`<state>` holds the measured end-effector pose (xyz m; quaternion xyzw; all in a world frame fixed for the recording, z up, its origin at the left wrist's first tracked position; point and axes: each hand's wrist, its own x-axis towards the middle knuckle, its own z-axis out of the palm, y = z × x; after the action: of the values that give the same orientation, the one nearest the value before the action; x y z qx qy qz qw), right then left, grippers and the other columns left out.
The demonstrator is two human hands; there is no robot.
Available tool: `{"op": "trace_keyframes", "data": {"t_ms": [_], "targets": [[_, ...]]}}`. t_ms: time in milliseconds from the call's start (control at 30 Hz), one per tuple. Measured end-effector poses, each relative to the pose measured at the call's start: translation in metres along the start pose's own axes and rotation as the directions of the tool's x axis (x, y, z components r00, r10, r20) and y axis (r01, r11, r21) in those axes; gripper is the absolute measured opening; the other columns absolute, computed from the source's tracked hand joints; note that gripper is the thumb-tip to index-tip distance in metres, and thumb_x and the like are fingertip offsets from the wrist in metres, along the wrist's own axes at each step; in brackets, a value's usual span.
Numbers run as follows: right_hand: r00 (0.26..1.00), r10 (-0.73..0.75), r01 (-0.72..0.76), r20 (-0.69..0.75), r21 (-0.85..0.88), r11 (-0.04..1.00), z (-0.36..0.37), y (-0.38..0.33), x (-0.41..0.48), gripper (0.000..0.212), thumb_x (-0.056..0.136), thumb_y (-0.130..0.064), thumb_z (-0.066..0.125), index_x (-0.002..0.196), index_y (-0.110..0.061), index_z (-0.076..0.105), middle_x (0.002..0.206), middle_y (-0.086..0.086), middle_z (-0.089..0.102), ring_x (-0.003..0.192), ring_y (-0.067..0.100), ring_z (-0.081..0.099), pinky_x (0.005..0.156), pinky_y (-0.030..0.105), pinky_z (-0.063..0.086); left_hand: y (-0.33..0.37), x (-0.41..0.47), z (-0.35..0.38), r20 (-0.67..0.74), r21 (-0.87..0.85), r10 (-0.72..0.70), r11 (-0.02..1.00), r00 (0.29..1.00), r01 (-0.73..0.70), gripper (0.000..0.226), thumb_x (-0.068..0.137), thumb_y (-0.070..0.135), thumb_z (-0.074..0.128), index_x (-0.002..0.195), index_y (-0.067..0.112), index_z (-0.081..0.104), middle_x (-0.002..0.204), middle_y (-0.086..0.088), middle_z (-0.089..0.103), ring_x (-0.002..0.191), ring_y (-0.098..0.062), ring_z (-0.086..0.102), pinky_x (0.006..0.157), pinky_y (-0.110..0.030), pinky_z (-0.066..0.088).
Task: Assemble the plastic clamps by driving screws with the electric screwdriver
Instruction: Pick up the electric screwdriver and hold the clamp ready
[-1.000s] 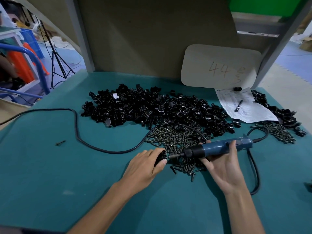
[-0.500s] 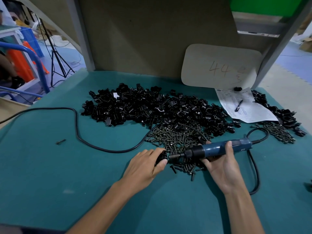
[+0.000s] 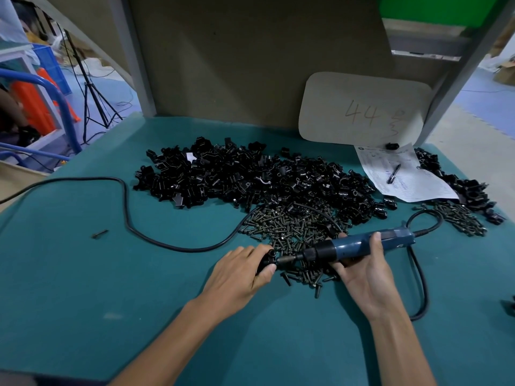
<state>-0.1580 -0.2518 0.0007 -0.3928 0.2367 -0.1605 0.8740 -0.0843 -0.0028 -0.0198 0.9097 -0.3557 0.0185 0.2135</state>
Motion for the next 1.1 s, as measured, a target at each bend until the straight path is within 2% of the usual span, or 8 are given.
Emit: {"op": "trace_keyframes", "data": {"t_ms": [200, 400, 533, 700, 933, 1100], "targets": [[1.0, 0.001, -0.001, 0.0, 0.014, 1.0, 0.0008, 0.0006, -0.0003, 0.068, 0.094, -0.058, 0.047, 0.146, -0.015, 0.044, 0.139, 0.018, 0.061, 0.125, 0.027, 0.063, 0.083, 0.039, 0.063, 0.001, -0.0001, -0.0013, -0.001, 0.009, 0.013, 1.0, 1.0, -0.013, 0.034, 0.101, 0.051, 0.023, 0.123, 0.033, 0.041, 0.093, 0.014, 0.049, 0.081, -0.01, 0.039, 0.071, -0.029, 0.027], [1.0, 0.005, -0.005, 0.005, 0.006, 1.0, -0.0001, 0.0017, 0.0003, 0.068, 0.092, -0.059, 0.049, 0.144, -0.016, 0.046, 0.138, 0.017, 0.061, 0.123, 0.026, 0.065, 0.09, 0.043, 0.059, 0.0013, -0.0001, -0.0008, -0.011, -0.001, 0.01, 1.0, 1.0, -0.01, 0.035, 0.1, 0.052, 0.022, 0.122, 0.033, 0.042, 0.092, 0.013, 0.049, 0.081, -0.01, 0.039, 0.072, -0.03, 0.031], [1.0, 0.004, -0.004, 0.008, 0.019, 1.0, 0.0, 0.0024, 0.0007, 0.068, 0.092, -0.059, 0.049, 0.145, -0.015, 0.046, 0.136, 0.017, 0.063, 0.12, 0.027, 0.067, 0.088, 0.043, 0.062, 0.0006, -0.0002, 0.0002, -0.02, 0.005, 0.015, 1.0, 1.0, -0.015, 0.033, 0.1, 0.052, 0.022, 0.121, 0.034, 0.041, 0.091, 0.014, 0.048, 0.08, -0.01, 0.038, 0.071, -0.03, 0.03], [1.0, 0.004, -0.004, 0.001, 0.023, 1.0, 0.0005, 0.0027, 0.0012, 0.067, 0.091, -0.058, 0.05, 0.144, -0.017, 0.046, 0.135, 0.016, 0.063, 0.118, 0.026, 0.068, 0.092, 0.046, 0.056, 0.0003, -0.0005, 0.0009, -0.026, 0.007, 0.013, 1.0, 1.0, -0.013, 0.035, 0.1, 0.054, 0.021, 0.121, 0.034, 0.041, 0.09, 0.014, 0.048, 0.079, -0.009, 0.039, 0.071, -0.029, 0.03], [1.0, -0.004, 0.004, 0.0, 0.026, 1.0, 0.0025, 0.0027, -0.0005, 0.073, 0.09, -0.06, 0.051, 0.147, -0.014, 0.044, 0.138, 0.017, 0.062, 0.121, 0.028, 0.066, 0.092, 0.045, 0.056, 0.0011, -0.0006, 0.0018, -0.028, 0.018, -0.004, 1.0, 1.0, 0.004, 0.036, 0.1, 0.056, 0.017, 0.115, 0.034, 0.04, 0.086, 0.014, 0.047, 0.077, -0.01, 0.039, 0.068, -0.03, 0.028], [1.0, -0.018, 0.018, -0.007, 0.038, 0.999, 0.007, 0.0015, -0.0028, 0.076, 0.089, -0.06, 0.05, 0.148, -0.013, 0.042, 0.139, 0.017, 0.061, 0.121, 0.026, 0.067, 0.083, 0.039, 0.063, 0.001, -0.0002, 0.0, -0.038, -0.025, -0.012, 1.0, 0.999, 0.011, 0.028, 0.1, 0.057, 0.019, 0.108, 0.037, 0.037, 0.083, 0.014, 0.047, 0.075, -0.007, 0.039, 0.062, -0.026, 0.025]]}}
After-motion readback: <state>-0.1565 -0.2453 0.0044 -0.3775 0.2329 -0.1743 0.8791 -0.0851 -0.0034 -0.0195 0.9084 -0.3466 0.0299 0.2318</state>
